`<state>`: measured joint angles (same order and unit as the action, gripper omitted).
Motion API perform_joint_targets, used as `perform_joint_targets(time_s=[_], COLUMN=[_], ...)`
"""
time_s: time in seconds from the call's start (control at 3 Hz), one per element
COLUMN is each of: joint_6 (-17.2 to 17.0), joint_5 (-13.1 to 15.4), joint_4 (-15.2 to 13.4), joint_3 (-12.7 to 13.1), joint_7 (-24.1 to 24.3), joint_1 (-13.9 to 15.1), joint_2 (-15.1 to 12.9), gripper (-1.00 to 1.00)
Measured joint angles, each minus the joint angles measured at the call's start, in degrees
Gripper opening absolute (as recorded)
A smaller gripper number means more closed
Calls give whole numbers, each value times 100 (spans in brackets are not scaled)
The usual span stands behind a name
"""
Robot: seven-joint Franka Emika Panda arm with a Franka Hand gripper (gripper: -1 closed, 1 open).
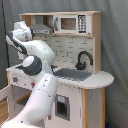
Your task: Play with the kitchen
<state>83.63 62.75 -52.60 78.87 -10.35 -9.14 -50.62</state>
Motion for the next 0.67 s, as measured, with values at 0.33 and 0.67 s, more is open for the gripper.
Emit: perform_joint_targets(time_s=[0.33,0.67], joint_6=[-12,129], joint_5=[0,0], joint_4=[235,286], joint_3=[-221,-267], joint_7=[-437,-621], joint_1=[-160,-332], joint_2=[-139,-529], gripper=[100,100])
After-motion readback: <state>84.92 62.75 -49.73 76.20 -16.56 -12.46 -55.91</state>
